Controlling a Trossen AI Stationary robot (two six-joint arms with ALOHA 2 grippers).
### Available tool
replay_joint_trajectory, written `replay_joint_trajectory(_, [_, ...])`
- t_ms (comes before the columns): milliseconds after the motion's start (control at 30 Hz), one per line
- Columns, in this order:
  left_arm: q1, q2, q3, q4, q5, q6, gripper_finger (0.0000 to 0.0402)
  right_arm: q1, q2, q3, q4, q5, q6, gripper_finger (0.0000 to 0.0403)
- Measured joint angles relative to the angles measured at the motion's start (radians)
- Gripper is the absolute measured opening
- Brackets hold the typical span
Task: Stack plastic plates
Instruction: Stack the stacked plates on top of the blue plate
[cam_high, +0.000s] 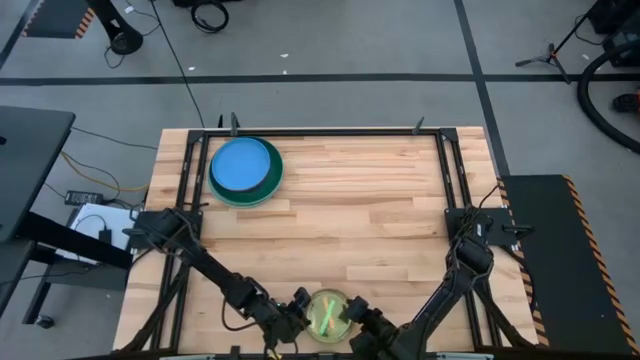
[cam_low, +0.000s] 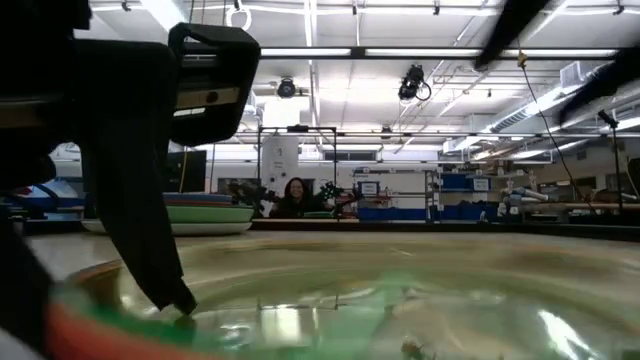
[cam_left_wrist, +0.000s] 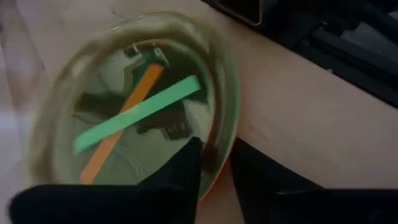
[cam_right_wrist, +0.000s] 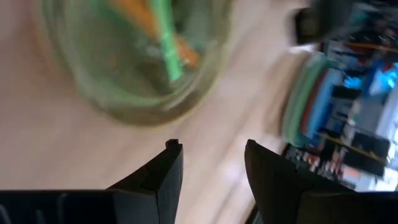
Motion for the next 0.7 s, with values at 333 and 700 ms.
replay_joint_trajectory(333, [0.027,-0.076,-0.008,-0.140,-0.115,0.003,0.0014,-0.032,0.000,0.173,-0.254,0.171,0.231,0.0161])
replay_joint_trajectory(700, [0.241,-0.440,-0.004,-0.574,-0.201,-0.156,0.0010,-0.051,-0.001,0.183,-0.286,0.217,0.484,0.0161])
